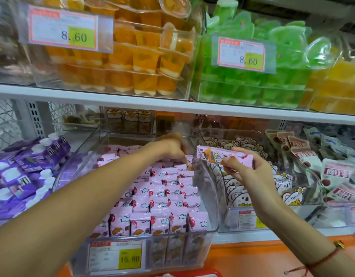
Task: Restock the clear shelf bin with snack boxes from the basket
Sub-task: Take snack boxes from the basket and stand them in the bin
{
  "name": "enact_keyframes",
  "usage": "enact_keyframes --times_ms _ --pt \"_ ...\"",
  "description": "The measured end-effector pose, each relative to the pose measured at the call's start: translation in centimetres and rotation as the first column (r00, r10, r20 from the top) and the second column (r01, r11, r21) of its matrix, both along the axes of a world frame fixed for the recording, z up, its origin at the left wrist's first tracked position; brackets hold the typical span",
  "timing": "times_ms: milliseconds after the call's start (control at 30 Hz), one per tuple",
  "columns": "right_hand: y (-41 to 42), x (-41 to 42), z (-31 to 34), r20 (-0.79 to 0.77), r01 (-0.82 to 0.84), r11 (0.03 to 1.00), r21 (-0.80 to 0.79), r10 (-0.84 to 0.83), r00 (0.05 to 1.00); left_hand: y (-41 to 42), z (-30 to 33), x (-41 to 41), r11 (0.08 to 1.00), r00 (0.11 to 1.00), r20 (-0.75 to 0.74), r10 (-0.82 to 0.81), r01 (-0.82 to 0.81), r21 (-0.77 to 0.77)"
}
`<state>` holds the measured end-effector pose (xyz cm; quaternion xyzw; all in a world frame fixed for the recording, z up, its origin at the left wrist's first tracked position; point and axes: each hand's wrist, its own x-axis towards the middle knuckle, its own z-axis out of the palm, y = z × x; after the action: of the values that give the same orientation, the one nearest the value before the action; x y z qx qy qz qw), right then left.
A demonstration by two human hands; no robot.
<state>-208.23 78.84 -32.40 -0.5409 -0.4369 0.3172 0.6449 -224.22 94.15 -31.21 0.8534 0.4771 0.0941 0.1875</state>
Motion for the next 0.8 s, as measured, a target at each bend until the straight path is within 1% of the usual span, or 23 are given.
enact_keyframes --times_ms 133,200,233,300,333,367,400,433,467,500,533,567,600,633,700,733,800 --pt "0.1 0.3 -0.1 0.037 0.047 0.999 0.015 -0.048 0.998 -0.3 -0.5 0.1 0.994 0.996 -0.077 -0.048 0.041 -0.097" --pt "-0.1 0.4 0.0 0.078 0.049 0.998 0.032 -0.052 0.996 -0.9 0.1 -0.5 0.995 0.998 -0.052 -0.030 0.025 -0.100" --pt "-0.3 0.4 0.1 0.116 0.053 0.998 0.044 -0.058 0.992 -1.4 0.3 -0.9 0.998 1.000 0.004 0.003 -0.002 -0.066" --pt "-0.5 0.4 0.3 0.191 0.062 0.994 0.089 -0.078 0.979 -3.3 0.5 -1.6 0.995 0.980 0.189 0.056 -0.070 0.068" --pt "-0.5 0.4 0.5 0.231 0.066 0.991 0.114 -0.091 0.969 -4.5 0.4 -1.8 0.991 0.960 0.279 0.023 -0.058 0.119" --pt "-0.5 0.3 0.6 0.282 0.073 0.989 0.132 -0.108 0.953 -5.7 0.1 -2.0 0.992 0.946 0.321 -0.050 0.010 0.125" --pt "-0.4 0.2 0.9 0.343 0.080 0.987 0.142 -0.125 0.931 -6.9 -0.1 -2.2 0.991 0.943 0.307 -0.126 0.105 0.086" --pt "-0.4 -0.1 1.2 0.408 0.087 0.985 0.148 -0.141 0.902 -8.0 -0.4 -2.4 0.984 0.954 0.241 -0.177 0.179 0.016" --pt "-0.3 -0.3 1.6 0.467 0.092 0.984 0.151 -0.153 0.871 -8.7 -0.7 -2.7 0.976 0.970 0.127 -0.207 0.213 -0.034" --pt "-0.2 -0.5 2.0 0.519 0.092 0.984 0.154 -0.160 0.840 -9.1 -1.2 -3.0 0.975 0.975 -0.003 -0.222 0.221 -0.032" --pt "0.0 -0.7 2.4 0.568 0.087 0.983 0.159 -0.163 0.806 -9.1 -1.6 -3.5 0.973 0.967 -0.115 -0.226 0.230 0.018" --pt "0.1 -0.9 2.8 0.624 0.077 0.984 0.158 -0.161 0.765 -9.1 -1.9 -4.1 0.967 0.956 -0.189 -0.222 0.242 0.085" --pt "0.4 -1.2 3.2 0.691 0.068 0.986 0.151 -0.155 0.706 -9.1 -2.1 -4.7 0.957 0.950 -0.224 -0.218 0.253 0.143" --pt "0.7 -1.5 3.6 0.765 0.060 0.987 0.147 -0.152 0.626 -9.1 -2.3 -5.3 0.950 0.949 -0.232 -0.214 0.258 0.177" --pt "1.8 -2.2 4.4 0.896 0.043 0.991 0.130 -0.136 0.423 -9.0 -2.6 -6.1 0.950 0.952 -0.219 -0.213 0.255 0.182" --pt "2.5 -2.7 4.7 0.940 0.039 0.996 0.082 -0.091 0.330 -9.0 -2.8 -6.3 0.951 0.955 -0.203 -0.217 0.254 0.178" --pt "3.9 -3.9 5.0 0.981 0.054 0.997 -0.051 0.040 0.189 -9.0 -2.9 -6.3 0.952 0.958 -0.180 -0.222 0.253 0.172"
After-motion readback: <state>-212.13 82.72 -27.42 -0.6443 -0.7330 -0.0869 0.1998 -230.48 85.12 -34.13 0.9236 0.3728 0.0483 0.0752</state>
